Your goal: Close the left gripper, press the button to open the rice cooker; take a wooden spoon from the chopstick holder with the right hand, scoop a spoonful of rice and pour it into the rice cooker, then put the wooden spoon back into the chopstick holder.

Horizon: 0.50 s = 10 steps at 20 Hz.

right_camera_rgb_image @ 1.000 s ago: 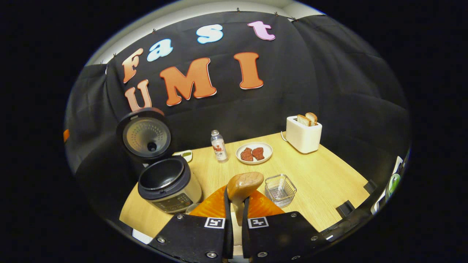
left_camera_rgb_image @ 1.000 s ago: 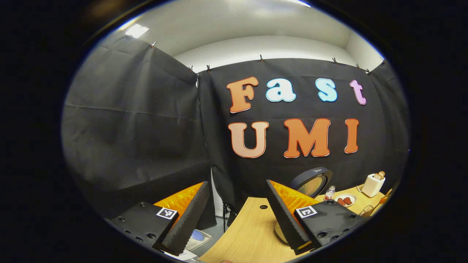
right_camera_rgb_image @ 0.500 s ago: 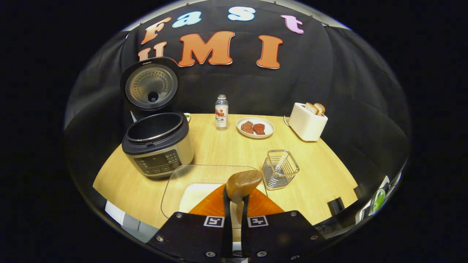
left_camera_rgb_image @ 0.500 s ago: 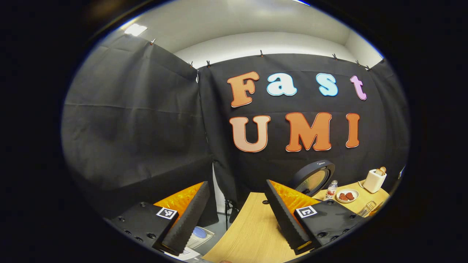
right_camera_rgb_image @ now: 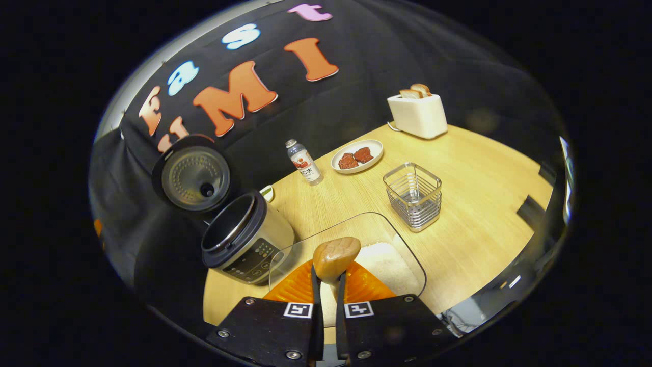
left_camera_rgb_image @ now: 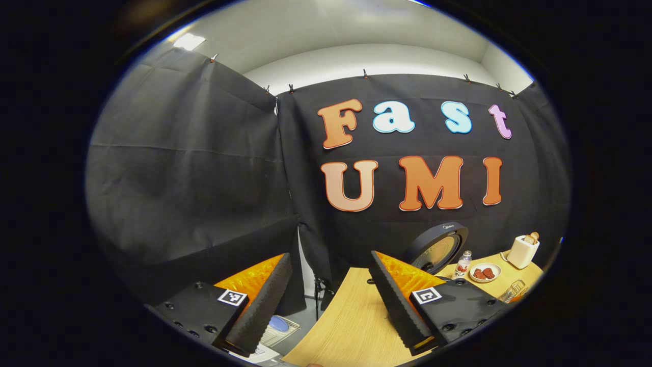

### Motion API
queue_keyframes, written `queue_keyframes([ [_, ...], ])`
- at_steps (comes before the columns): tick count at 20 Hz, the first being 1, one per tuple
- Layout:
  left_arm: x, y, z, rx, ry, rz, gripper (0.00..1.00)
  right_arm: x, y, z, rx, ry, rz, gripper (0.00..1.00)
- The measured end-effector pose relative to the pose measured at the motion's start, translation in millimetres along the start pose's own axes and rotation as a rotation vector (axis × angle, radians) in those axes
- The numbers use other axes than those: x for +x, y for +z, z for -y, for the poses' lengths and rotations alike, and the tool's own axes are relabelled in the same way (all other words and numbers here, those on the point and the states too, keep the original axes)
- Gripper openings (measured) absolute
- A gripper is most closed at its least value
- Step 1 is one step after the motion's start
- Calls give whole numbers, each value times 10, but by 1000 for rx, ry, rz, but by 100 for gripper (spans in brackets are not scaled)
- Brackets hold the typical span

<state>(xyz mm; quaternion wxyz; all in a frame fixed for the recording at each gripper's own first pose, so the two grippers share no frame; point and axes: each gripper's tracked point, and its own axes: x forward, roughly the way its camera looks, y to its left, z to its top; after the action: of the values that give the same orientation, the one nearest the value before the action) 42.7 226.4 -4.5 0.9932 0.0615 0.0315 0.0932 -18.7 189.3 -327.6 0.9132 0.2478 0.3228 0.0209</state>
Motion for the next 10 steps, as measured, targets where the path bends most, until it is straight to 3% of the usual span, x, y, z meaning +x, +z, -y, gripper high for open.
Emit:
queue_keyframes([
  [5, -39, 44, 63, 6, 4, 13, 97, 30, 27, 123, 322, 79, -35, 9],
  [10, -68, 79, 135, -3, -2, 20, 97, -52, 113, 250, 437, 105, -35, 8],
])
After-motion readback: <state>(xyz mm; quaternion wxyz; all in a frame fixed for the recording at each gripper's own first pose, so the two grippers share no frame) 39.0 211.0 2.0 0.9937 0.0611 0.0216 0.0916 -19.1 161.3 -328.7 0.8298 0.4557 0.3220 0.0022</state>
